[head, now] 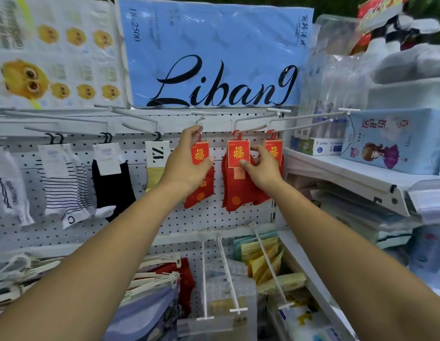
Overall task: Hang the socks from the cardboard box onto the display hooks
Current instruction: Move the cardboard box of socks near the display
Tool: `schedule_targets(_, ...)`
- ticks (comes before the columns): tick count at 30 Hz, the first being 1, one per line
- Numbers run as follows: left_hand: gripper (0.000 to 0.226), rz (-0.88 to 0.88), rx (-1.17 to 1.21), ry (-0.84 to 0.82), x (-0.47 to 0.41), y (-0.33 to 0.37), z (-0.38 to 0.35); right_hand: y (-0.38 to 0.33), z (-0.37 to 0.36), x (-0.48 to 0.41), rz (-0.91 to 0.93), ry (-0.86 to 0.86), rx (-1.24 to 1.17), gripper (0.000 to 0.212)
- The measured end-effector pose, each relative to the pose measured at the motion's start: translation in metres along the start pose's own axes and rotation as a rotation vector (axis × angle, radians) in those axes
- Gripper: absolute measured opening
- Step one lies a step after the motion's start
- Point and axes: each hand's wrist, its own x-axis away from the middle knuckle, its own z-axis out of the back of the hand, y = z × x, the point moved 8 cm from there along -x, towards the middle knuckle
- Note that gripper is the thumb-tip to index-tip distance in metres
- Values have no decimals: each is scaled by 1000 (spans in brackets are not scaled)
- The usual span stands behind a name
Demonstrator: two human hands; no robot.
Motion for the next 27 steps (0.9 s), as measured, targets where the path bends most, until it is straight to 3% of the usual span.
schedule_targets(3,66,-5,-30,-26,0,0,2,8,-9,5,-44,-24,-57,49)
schedule_targets(7,67,-42,-34,-74,6,8,11,12,-1,19,-78,75,-45,66)
schedule_targets(14,60,16,80,-76,53,-5,30,-15,17,77,-3,140,50,59)
schedule_targets(19,53,-14,54,-104,105,-26,57,-52,2,160,39,52,152,59)
schedule_targets(27,52,-31,-184,-249,238,-118,150,-119,-101,316,79,-205,191,60)
